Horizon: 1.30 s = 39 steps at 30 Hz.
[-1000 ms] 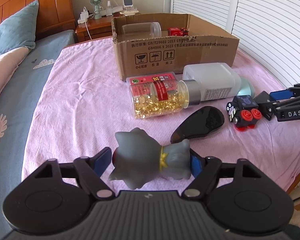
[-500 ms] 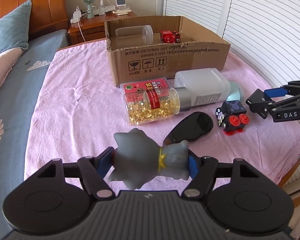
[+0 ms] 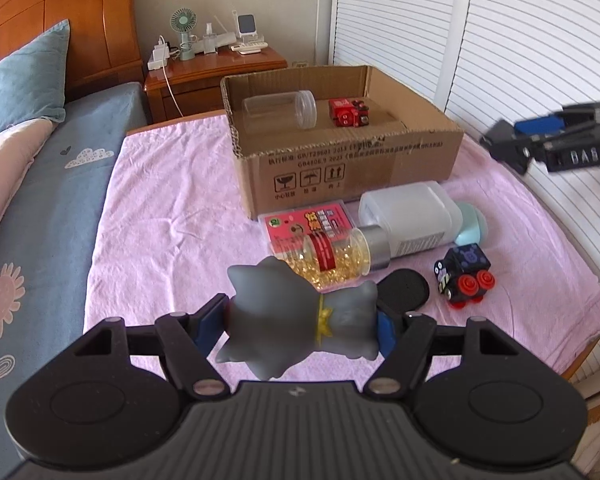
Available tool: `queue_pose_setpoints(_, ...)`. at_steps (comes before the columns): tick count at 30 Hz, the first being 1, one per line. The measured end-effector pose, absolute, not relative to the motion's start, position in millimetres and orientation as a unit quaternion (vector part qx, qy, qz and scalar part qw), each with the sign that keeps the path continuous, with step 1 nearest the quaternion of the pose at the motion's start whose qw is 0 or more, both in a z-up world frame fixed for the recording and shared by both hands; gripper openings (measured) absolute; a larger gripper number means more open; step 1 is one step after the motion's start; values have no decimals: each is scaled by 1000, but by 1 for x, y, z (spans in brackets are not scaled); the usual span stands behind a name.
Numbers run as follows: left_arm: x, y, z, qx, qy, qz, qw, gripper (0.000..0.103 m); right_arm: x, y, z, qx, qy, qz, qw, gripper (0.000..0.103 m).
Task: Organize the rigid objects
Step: 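Carry the elephant and power bank into the box and release both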
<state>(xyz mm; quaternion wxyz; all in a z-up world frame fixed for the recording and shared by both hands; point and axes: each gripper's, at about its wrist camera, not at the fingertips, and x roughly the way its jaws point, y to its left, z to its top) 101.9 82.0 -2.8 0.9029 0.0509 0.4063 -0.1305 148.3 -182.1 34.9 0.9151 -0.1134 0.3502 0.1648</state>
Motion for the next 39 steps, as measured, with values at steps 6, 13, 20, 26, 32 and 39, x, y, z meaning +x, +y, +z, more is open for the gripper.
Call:
queue_pose_setpoints(6,107,89,3,47,400,-122,907,72,194,-161,58,-118,324,182,921,74)
queue_pose_setpoints(13,114,100,6,42,397,-108,910,72,257,-141,32,-121,367,183,904,74)
queue_pose_setpoints(20,122,100,7,46,399,-102,910,72,274,-140,11,-108,385,160,903,83)
queue_pose_setpoints(26,132,91,15,54,396,-116,909,72,258,-152,30,-76,376,112,917,103)
queue_pose_setpoints(32,151,75,29,67,394,-133,907,72,233,-165,40,-45,424,54,903,103)
queue_pose_setpoints(39,187,52,46,83,389,-135,907,72,189,-179,29,-13,429,18,903,103)
